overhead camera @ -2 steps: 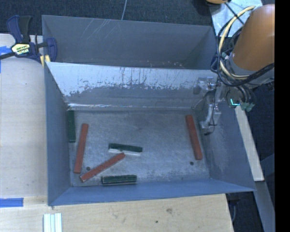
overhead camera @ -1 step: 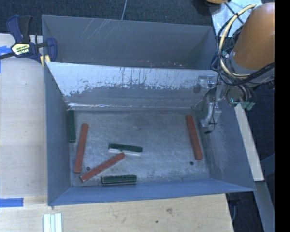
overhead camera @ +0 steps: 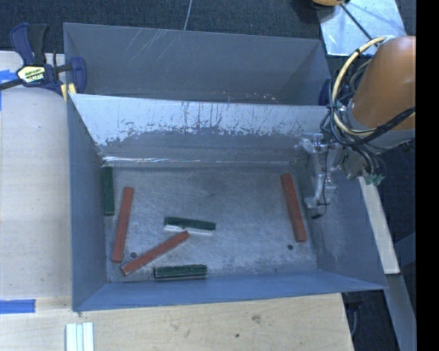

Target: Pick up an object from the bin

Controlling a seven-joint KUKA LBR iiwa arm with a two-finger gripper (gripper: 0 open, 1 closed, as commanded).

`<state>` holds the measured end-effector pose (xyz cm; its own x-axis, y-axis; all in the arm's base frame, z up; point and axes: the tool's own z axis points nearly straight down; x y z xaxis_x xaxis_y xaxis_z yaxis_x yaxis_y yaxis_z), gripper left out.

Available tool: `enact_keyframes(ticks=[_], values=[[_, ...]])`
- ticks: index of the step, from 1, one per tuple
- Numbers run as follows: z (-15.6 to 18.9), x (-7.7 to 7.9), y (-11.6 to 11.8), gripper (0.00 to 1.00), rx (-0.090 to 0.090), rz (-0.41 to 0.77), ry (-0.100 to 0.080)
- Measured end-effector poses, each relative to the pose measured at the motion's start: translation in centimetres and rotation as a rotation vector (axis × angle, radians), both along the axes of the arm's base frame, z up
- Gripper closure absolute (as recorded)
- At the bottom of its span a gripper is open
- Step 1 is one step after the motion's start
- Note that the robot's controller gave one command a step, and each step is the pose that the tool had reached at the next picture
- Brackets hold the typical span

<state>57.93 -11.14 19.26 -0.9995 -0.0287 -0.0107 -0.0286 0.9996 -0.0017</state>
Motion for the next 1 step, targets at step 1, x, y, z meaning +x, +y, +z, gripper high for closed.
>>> enact_keyframes(ticks=[1], values=[[-3.74,2.01,-1.62,0.00,-0.001,0.222,0.008]])
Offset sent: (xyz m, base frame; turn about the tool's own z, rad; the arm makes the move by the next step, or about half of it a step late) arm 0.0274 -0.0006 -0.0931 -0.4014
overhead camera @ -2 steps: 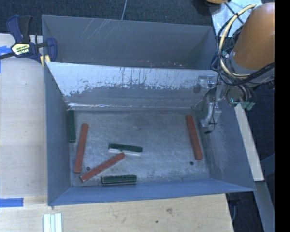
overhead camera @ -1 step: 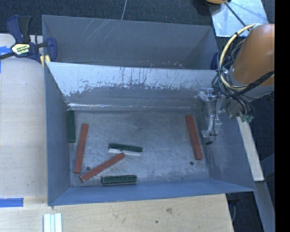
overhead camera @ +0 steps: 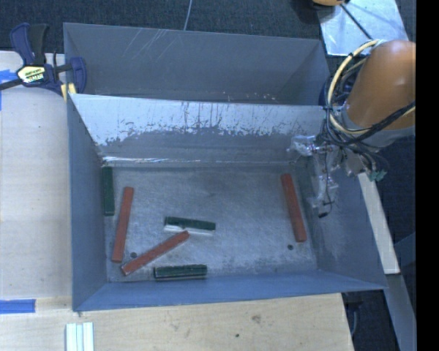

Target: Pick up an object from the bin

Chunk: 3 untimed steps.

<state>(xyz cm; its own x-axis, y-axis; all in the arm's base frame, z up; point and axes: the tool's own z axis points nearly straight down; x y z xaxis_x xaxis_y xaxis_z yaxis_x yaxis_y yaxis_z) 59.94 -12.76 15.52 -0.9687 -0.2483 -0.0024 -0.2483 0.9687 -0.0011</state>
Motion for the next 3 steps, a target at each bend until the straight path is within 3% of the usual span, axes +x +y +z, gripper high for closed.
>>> enact_keyframes(ticks=[1,2,3], values=[[-4.5,0.8,1.1,0.00,-0.001,0.168,-0.004],[-6.6,1.6,0.8,0.00,0.001,0.319,0.002],[-7.6,1.2,0.7,0.00,-0.001,0.665,0.000]])
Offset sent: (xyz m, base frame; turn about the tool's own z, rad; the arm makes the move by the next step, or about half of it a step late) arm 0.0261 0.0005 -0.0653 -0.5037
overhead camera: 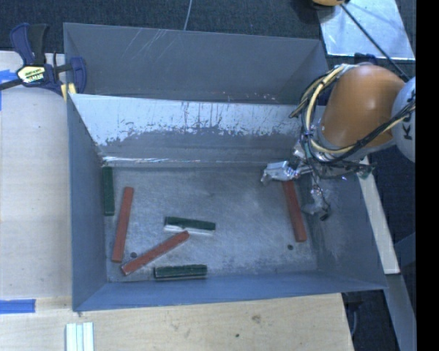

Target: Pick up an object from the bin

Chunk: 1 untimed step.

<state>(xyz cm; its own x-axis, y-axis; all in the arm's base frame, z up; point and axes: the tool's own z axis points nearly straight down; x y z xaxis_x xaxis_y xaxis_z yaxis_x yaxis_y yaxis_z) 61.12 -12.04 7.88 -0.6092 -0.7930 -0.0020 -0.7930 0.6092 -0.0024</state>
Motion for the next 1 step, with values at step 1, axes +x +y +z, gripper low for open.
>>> enact_keyframes(ticks=[1], values=[[-0.05,-0.33,0.10,0.00,0.008,0.227,0.002]])
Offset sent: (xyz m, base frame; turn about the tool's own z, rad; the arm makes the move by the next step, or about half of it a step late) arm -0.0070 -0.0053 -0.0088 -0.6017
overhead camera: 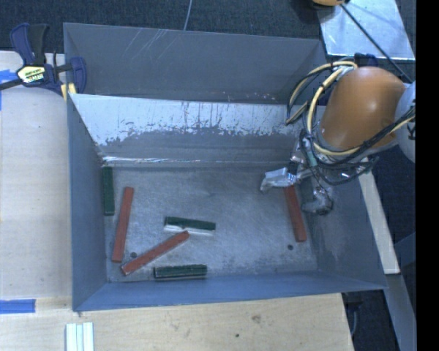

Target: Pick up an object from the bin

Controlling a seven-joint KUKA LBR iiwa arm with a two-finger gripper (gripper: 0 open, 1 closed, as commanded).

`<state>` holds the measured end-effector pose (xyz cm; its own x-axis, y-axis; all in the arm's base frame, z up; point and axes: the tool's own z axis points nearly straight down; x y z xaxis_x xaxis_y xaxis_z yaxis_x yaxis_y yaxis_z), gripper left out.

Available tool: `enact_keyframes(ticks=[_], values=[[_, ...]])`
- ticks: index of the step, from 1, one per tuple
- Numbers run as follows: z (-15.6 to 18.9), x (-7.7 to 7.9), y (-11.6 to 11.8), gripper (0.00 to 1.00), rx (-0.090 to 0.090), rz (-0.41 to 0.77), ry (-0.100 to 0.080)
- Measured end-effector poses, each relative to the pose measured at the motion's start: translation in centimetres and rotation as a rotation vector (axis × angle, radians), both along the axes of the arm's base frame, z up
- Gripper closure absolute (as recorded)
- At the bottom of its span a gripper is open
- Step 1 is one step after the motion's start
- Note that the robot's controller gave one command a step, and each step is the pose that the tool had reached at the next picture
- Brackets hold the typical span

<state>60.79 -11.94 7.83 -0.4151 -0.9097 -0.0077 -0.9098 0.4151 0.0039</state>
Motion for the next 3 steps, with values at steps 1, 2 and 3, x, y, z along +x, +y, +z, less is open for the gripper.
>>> enact_keyframes(ticks=[1,2,3], values=[[-0.7,-0.3,-0.4,1.00,-0.004,0.372,-0.004],[-0.7,-0.3,-0.4,1.00,-0.004,0.372,-0.004],[14.5,1.6,-0.6,1.00,-0.008,0.372,-0.006]])
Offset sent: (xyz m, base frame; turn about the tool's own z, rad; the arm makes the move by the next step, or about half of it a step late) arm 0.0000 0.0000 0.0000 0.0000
